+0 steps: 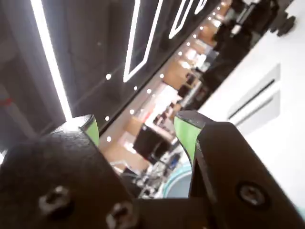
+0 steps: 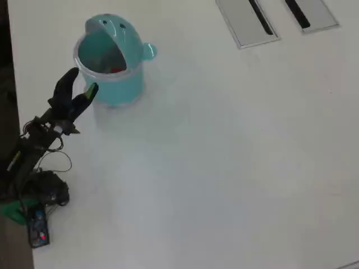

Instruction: Grasp RGB lego blocks and put them in the bin one by one.

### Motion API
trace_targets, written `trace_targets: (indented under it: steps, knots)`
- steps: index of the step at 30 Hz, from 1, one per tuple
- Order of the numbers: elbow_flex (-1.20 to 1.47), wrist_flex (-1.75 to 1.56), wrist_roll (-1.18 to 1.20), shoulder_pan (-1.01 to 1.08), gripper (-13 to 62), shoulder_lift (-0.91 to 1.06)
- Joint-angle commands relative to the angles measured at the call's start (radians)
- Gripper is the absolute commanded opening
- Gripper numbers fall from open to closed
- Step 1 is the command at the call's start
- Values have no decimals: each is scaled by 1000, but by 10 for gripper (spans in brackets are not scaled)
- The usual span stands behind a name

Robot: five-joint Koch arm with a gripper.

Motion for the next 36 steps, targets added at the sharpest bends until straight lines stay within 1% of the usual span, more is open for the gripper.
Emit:
trace_targets:
  steps: [1, 3, 8, 13, 19, 36]
  knots:
    - [-35, -83, 23, 18, 294, 21]
    - [-21, -95, 29, 43, 294, 34]
    - [106, -247, 37, 101, 294, 72]
    - [144, -284, 173, 204, 294, 80]
    - [178, -316, 270, 307, 294, 81]
    - [541, -641, 351, 425, 294, 87]
